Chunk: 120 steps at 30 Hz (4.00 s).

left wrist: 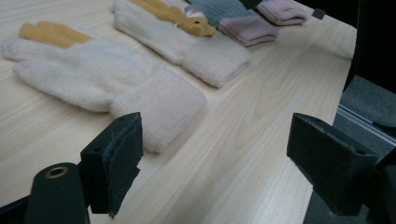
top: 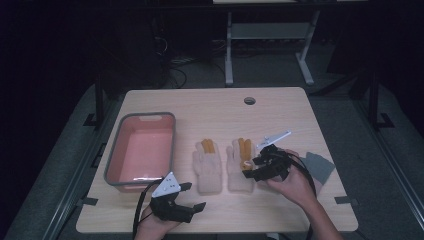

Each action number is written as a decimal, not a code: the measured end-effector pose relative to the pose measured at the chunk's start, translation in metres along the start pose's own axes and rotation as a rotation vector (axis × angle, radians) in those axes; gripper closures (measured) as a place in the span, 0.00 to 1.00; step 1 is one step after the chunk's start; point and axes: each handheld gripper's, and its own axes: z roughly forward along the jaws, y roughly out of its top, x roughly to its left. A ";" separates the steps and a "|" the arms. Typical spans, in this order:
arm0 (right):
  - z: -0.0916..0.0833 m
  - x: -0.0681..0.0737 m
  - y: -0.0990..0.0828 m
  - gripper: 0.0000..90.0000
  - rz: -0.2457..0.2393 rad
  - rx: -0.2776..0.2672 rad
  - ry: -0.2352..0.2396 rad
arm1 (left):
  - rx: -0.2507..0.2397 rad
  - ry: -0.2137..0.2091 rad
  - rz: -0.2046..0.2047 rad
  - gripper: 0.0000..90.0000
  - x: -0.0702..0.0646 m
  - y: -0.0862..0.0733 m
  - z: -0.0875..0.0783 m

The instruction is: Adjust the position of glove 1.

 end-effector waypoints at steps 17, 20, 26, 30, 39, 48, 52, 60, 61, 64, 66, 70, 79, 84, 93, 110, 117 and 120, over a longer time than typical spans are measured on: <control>0.032 -0.015 0.010 0.42 0.001 0.092 -0.042 | 0.011 -0.008 0.005 0.21 -0.002 0.000 0.003; 0.039 -0.016 0.016 0.46 -0.003 0.117 -0.056 | 0.014 -0.010 0.010 0.21 -0.003 -0.001 0.003; 0.049 -0.017 0.020 0.56 -0.009 0.148 -0.107 | 0.008 -0.011 0.004 0.21 -0.003 -0.001 0.004; 0.054 -0.019 0.019 0.58 -0.007 0.170 -0.118 | 0.011 -0.009 0.006 0.21 -0.002 0.000 0.003; 0.054 -0.015 0.020 0.70 -0.018 0.187 -0.149 | 0.012 -0.004 0.002 0.21 -0.002 0.000 0.002; 0.042 -0.011 0.021 0.75 0.000 0.152 -0.117 | 0.010 -0.001 -0.004 0.21 -0.002 0.000 0.002; 0.036 -0.007 0.023 0.75 -0.008 0.145 -0.111 | 0.005 0.001 -0.012 0.21 -0.001 0.000 0.001; 0.019 0.010 0.043 0.76 -0.069 0.102 -0.091 | -0.001 0.007 -0.013 0.21 0.000 0.000 -0.001; 0.017 0.012 0.045 0.76 -0.072 0.098 -0.081 | 0.002 0.006 -0.014 0.21 0.001 0.000 -0.001; 0.013 0.020 0.053 0.76 -0.098 0.088 -0.079 | 0.000 0.007 -0.018 0.21 0.000 0.000 0.000; 0.013 0.024 0.058 0.76 -0.109 0.079 -0.070 | 0.001 0.008 -0.012 0.21 0.000 0.000 -0.001; 0.016 0.030 0.070 0.76 -0.131 0.070 -0.047 | 0.000 0.005 -0.016 0.21 0.001 0.000 -0.001; 0.040 0.042 0.095 0.75 -0.192 0.081 0.014 | 0.001 0.004 -0.033 0.21 0.002 0.000 -0.002; 0.058 0.045 0.102 0.75 -0.205 0.105 0.040 | -0.001 0.006 -0.037 0.21 0.001 0.000 -0.003; 0.078 0.042 0.103 0.74 -0.214 0.151 0.054 | 0.004 0.008 -0.037 0.21 0.002 0.001 -0.002; 0.099 0.044 0.101 0.51 -0.234 0.154 0.030 | 0.021 0.014 -0.049 0.22 0.001 0.001 0.003; 0.118 0.052 0.105 0.46 -0.273 0.174 -0.003 | 0.021 0.018 -0.042 0.22 0.001 0.002 0.003; 0.121 0.054 0.105 0.49 -0.274 0.193 -0.037 | 0.018 0.014 -0.055 0.22 0.002 0.003 0.004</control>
